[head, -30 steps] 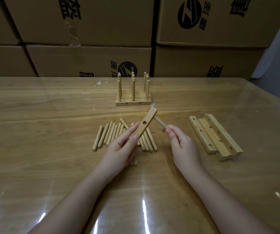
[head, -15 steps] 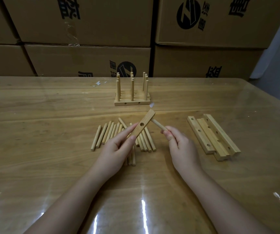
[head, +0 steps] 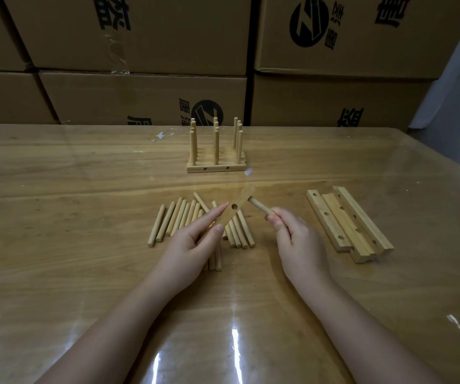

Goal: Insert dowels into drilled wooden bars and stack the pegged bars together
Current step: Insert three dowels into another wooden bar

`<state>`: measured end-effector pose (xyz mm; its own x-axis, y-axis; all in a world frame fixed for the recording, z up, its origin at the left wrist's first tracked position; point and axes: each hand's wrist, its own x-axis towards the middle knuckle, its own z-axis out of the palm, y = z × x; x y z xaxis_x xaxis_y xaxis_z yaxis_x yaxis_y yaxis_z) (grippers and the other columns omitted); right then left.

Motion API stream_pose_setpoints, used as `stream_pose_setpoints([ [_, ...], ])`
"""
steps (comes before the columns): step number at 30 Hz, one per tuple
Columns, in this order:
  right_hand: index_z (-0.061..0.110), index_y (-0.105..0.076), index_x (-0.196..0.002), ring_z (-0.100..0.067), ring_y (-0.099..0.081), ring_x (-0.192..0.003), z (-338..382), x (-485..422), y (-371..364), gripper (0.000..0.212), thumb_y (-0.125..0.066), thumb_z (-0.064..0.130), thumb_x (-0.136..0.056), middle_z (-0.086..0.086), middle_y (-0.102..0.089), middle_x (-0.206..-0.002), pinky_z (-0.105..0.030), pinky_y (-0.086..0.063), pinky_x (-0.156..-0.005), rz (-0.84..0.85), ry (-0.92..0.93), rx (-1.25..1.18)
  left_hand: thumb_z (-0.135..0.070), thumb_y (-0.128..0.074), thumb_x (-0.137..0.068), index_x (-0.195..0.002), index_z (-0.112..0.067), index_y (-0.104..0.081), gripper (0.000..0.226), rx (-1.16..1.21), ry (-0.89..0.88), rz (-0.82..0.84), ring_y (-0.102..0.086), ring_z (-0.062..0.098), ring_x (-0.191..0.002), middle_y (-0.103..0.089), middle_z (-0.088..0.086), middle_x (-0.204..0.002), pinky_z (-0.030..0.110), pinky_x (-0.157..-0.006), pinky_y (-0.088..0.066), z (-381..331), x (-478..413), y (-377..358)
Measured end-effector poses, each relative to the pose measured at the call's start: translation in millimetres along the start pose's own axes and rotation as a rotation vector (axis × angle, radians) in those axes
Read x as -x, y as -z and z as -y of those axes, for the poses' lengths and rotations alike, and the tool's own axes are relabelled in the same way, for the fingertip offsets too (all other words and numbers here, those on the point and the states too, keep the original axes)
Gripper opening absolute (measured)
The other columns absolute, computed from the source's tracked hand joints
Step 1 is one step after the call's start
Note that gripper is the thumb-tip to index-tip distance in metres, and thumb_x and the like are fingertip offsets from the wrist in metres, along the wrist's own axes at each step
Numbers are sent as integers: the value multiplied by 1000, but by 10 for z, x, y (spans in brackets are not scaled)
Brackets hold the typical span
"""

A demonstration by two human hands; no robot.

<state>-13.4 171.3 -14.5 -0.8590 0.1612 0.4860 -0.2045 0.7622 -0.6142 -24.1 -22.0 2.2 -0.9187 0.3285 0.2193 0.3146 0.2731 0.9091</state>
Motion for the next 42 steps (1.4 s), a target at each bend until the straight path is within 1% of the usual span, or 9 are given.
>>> stream_pose_setpoints([
  [6, 18, -67, -103, -10, -51, -67, 8, 5, -6, 20, -48, 21, -96, 8, -58, -76, -22, -36, -53, -5, 6, 14, -19, -48, -97, -128, -46, -45, 41, 8, 11, 11, -52, -7, -56, -64, -34, -77, 9, -51, -35, -25, -11, -31],
  [8, 17, -67, -103, -12, -53, -67, 13, 4, -7, 20, -48, 21, -96, 6, -61, -77, -26, -38, -54, -7, 7, -2, -18, -49, -97, -130, -43, -45, 42, 37, 4, 5, -22, -10, -95, -42, -32, -101, 11, -89, -21, -33, 10, -50],
  [13, 20, -67, -101, -4, -52, -62, 4, 12, 6, 20, -47, 22, -96, 10, -59, -69, -18, -36, -50, 15, -15, -56, -17, -49, -97, -130, -43, -43, 42, 39, -11, 9, -33, -11, -102, -33, -26, -101, 17, -92, -28, -72, 24, -38],
  [20, 28, -63, -87, -4, -44, -47, -29, 1, -3, 20, -45, 26, -96, 12, -46, -47, -16, -31, -42, 34, -71, -164, -16, -48, -97, -131, -41, -42, 43, 1, -29, 13, -52, -17, -60, -47, -20, -106, 0, -58, -38, -52, 33, -20],
  [23, 30, -63, -92, -4, -42, -44, -27, -1, -6, 19, -44, 28, -97, 20, -49, -50, -15, -29, -40, 47, -69, -203, -20, -48, -97, -129, -47, -41, 42, 12, -39, 26, -58, -18, -83, -45, -27, -107, 7, -54, -36, -25, 15, -35],
  [24, 29, -63, -97, -3, -42, -44, -22, 1, -8, 19, -44, 29, -97, 22, -49, -51, -14, -29, -41, 55, -74, -217, -23, -48, -97, -128, -51, -41, 42, 4, -34, 17, -48, -17, -98, -37, -33, -105, 23, -78, -45, 0, 14, -43],
  [26, 31, -60, -108, -1, -45, -47, -10, -13, -21, 20, -44, 30, -96, 24, -52, -56, -13, -32, -42, 66, -97, -266, -28, -47, -97, -126, -57, -39, 42, -21, -18, 4, -36, -14, -103, -40, -32, -106, 3, -76, -15, 41, 15, -59],
  [28, 32, -53, -118, 2, -46, -50, 13, -29, -23, 24, -46, 31, -95, 25, -54, -62, -12, -35, -44, 77, -120, -365, -30, -46, -96, -128, -55, -42, 40, -10, 6, -3, -36, -7, -57, -42, -25, -60, 8, -58, -32, 61, 3, -59],
  [42, 34, -51, -80, -6, -47, -52, 33, -38, 21, 18, -47, 26, -95, 0, -56, -65, -22, -38, -47, -57, -156, -349, -28, -40, -100, -126, -41, -49, 31, 153, 94, -71, -42, 3, -42, -48, -8, -53, 15, -41, -35, 66, -39, -42],
])
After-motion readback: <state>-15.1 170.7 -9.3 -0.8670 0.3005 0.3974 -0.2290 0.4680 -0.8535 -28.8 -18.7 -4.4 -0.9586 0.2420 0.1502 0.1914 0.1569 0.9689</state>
